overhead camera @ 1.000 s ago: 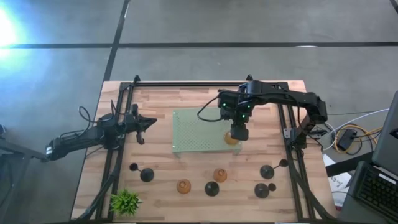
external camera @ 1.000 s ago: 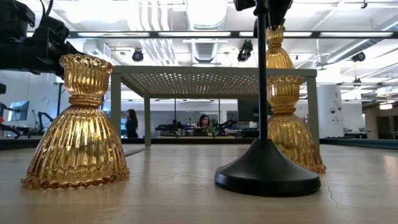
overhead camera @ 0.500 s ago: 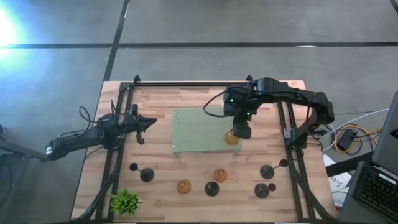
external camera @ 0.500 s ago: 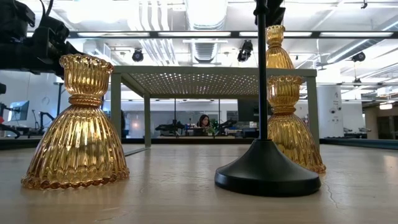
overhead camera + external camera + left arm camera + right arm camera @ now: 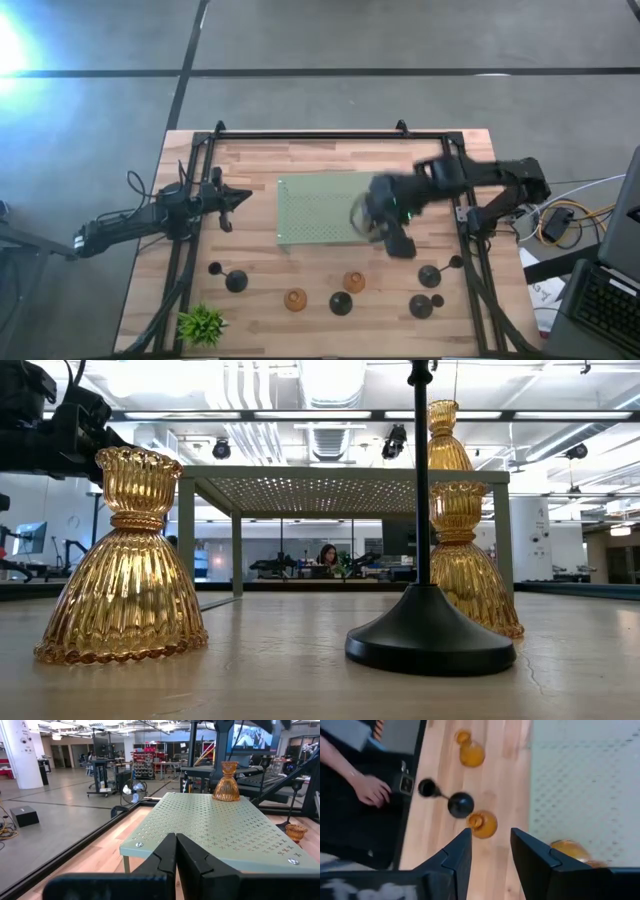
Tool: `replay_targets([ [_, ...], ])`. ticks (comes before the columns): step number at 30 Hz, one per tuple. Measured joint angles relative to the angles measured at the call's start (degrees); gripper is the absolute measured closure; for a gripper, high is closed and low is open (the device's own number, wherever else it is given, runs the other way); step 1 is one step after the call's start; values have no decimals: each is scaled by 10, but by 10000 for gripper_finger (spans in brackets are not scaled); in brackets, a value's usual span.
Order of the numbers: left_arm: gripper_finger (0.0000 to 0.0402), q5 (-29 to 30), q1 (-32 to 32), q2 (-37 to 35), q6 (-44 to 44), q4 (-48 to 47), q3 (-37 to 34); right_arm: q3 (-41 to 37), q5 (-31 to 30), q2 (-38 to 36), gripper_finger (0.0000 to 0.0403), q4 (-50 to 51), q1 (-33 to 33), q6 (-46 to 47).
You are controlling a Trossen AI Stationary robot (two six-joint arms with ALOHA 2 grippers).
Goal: Pick & Place candle stick holders
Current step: Put the yellow glass candle holder on the shelf
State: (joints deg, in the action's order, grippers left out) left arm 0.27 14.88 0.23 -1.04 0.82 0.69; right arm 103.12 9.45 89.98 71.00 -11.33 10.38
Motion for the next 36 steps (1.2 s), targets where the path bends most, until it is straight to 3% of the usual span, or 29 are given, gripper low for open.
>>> replay_targets([
  [7,388,0,0,0,0,0,0,-48,-163,1,289,-9,-129,63],
  [9,388,0,0,0,0,0,0,-67,-185,0,292,-23,-153,85],
  [18,388,0,0,0,0,0,0,-189,-180,-19,305,-128,-178,103],
  [29,388,0,0,0,0,0,0,-414,-155,-116,300,-366,-177,174],
  [36,388,0,0,0,0,0,0,-522,-143,-131,302,-499,-177,182],
])
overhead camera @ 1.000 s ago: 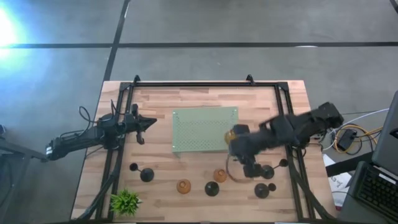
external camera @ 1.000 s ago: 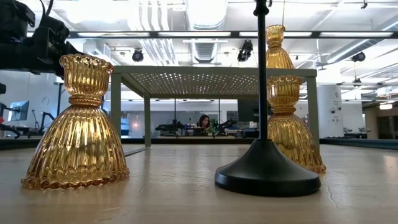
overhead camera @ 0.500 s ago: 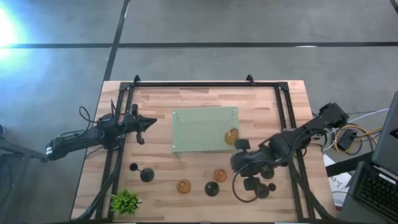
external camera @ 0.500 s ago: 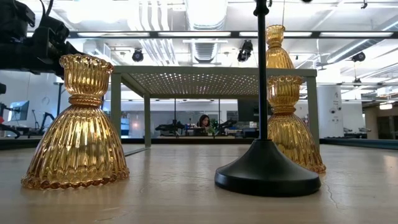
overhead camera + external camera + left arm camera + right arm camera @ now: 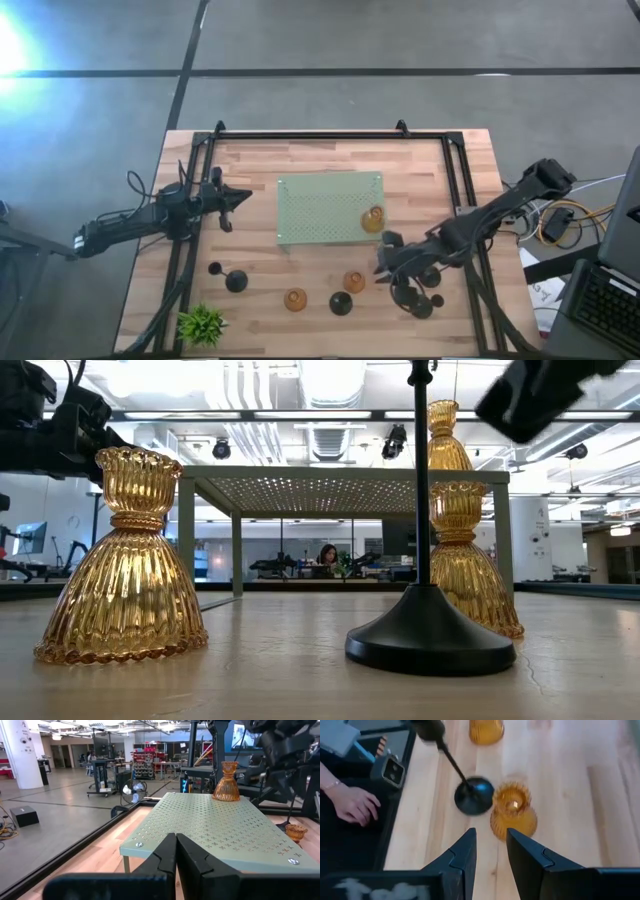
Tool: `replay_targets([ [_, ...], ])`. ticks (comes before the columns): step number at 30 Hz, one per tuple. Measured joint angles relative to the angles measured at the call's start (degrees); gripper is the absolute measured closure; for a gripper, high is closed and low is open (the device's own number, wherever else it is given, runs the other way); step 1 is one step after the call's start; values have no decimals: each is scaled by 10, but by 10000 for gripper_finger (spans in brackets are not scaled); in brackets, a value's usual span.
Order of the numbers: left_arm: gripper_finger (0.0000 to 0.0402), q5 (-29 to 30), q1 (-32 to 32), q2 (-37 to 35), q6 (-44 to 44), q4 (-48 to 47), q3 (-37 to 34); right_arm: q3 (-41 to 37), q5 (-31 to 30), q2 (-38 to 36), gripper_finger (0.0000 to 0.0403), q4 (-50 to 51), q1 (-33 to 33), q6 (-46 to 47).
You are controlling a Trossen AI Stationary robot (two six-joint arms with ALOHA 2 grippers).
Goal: Pick & Place candle stick holders
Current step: Put the yellow glass candle holder on the shelf
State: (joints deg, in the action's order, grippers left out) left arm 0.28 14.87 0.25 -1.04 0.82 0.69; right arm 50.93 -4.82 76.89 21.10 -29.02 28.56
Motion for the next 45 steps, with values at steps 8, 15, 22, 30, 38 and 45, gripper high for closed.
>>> replay_targets([
  [8,388,0,0,0,0,0,0,-50,17,12,296,-63,0,-16],
  [15,388,0,0,0,0,0,0,-62,18,31,295,-81,1,-69],
  [22,388,0,0,0,0,0,0,-65,-2,56,287,-91,5,-102],
  [30,388,0,0,0,0,0,0,-64,-7,72,280,-112,4,-73],
  [38,388,0,0,0,0,0,0,-65,-15,76,284,-113,-16,8],
  [45,388,0,0,0,0,0,0,-65,-59,86,272,-114,-19,45],
])
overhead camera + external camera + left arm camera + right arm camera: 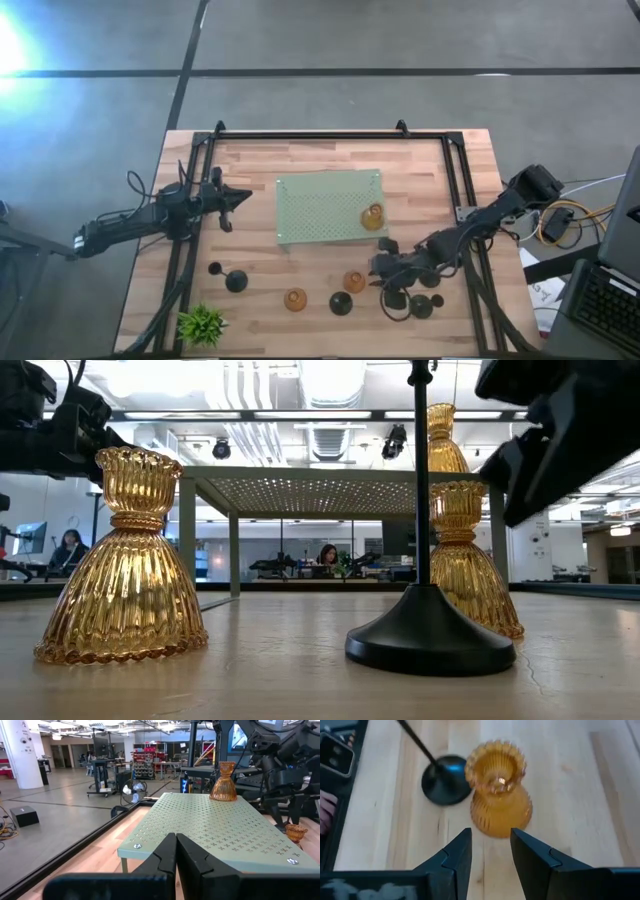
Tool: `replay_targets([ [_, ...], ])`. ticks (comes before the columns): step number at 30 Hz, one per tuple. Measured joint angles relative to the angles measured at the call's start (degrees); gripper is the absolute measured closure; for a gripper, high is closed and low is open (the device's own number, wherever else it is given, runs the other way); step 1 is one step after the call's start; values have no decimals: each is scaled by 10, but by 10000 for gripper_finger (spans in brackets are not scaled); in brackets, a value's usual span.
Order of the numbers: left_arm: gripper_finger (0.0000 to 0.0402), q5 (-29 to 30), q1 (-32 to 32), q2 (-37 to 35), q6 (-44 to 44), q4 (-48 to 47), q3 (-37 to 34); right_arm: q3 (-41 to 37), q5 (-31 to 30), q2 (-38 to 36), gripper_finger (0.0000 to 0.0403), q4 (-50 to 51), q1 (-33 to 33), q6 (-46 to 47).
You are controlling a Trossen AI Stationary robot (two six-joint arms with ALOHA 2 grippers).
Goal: Pick & Place candle stick holders
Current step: Put the yellow glass candle holder on the shelf
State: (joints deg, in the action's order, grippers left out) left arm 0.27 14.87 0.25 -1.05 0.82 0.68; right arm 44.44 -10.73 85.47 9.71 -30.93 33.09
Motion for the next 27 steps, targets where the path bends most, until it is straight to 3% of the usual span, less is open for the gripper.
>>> replay_targets([
  [5,388,0,0,0,0,0,0,1,3,11,264,-24,-6,16],
  [11,388,0,0,2,0,0,0,55,5,5,264,-7,-6,-2],
  [20,388,0,0,7,0,0,0,200,-1,64,268,182,11,-125],
  [27,388,0,0,9,0,0,0,346,36,139,286,352,45,-225],
])
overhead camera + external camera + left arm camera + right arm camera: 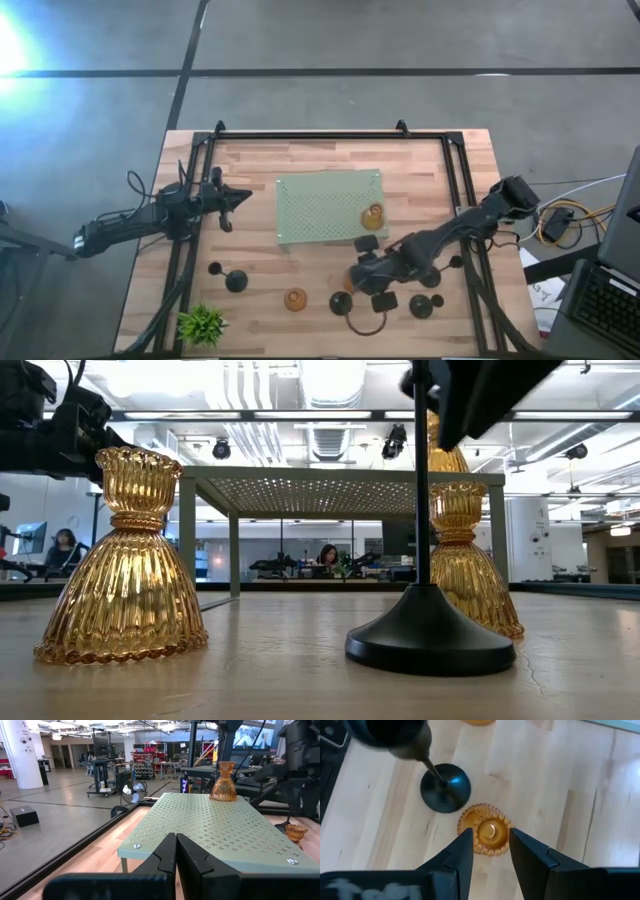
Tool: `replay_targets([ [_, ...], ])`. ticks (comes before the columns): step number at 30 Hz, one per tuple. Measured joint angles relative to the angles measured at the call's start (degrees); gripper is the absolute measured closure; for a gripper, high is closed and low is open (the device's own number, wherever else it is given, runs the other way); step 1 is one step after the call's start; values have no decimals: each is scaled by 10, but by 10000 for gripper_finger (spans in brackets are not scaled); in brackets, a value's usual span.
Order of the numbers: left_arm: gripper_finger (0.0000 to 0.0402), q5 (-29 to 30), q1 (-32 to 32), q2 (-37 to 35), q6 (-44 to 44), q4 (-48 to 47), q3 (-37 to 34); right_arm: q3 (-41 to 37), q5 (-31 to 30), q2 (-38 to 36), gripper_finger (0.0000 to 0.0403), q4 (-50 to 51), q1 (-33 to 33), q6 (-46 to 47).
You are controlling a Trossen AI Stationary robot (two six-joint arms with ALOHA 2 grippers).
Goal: Pick & Place candle stick holders
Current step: Put the yellow glass candle holder on the shelf
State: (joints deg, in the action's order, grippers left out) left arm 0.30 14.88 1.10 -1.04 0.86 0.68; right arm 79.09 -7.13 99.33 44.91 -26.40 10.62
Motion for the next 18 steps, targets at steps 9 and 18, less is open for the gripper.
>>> replay_targets([
  [9,388,0,0,0,0,0,0,82,75,62,308,104,51,-85],
  [18,388,0,0,1,0,0,0,87,118,76,300,113,74,-93],
])
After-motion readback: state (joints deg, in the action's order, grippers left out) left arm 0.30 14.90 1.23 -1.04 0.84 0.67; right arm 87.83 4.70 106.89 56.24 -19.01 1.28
